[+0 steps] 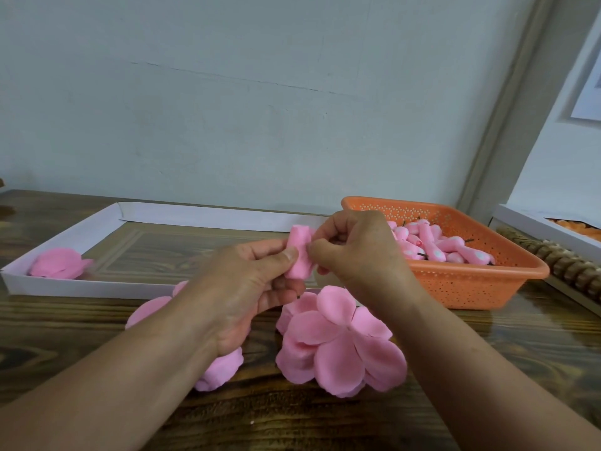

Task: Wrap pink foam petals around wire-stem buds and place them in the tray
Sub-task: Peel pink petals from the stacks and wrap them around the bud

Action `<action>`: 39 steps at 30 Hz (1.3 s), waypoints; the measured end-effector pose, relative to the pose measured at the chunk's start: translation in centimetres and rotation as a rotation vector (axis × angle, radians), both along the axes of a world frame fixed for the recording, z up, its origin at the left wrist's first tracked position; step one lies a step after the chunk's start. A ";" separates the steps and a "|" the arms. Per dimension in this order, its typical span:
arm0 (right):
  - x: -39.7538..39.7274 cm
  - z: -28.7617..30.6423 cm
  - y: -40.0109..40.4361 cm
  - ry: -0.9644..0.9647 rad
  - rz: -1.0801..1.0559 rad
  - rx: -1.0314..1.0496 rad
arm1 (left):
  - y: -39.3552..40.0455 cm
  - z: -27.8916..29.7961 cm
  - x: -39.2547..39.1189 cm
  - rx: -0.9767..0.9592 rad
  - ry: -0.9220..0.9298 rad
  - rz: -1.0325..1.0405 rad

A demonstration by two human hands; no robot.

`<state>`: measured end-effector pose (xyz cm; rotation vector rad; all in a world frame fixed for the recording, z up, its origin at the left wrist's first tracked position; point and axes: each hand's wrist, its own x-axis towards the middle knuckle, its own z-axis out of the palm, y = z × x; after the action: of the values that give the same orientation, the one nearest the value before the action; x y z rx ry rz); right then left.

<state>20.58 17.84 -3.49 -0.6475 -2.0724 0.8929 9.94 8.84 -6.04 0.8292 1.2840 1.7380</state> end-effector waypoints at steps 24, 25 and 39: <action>-0.6 -0.6 0.1 0.066 -0.035 -0.072 | -0.1 -0.2 0.2 0.028 0.137 0.068; -0.7 -0.6 0.1 0.063 -0.041 -0.066 | -0.1 -0.2 0.2 0.026 0.140 0.071; -0.8 -0.6 -0.5 0.098 -0.090 0.047 | -0.2 -0.2 0.6 0.023 0.158 0.104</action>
<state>19.81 17.35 -4.05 -0.6532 -1.9553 0.8072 10.53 8.60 -6.20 0.9434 1.4358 1.8006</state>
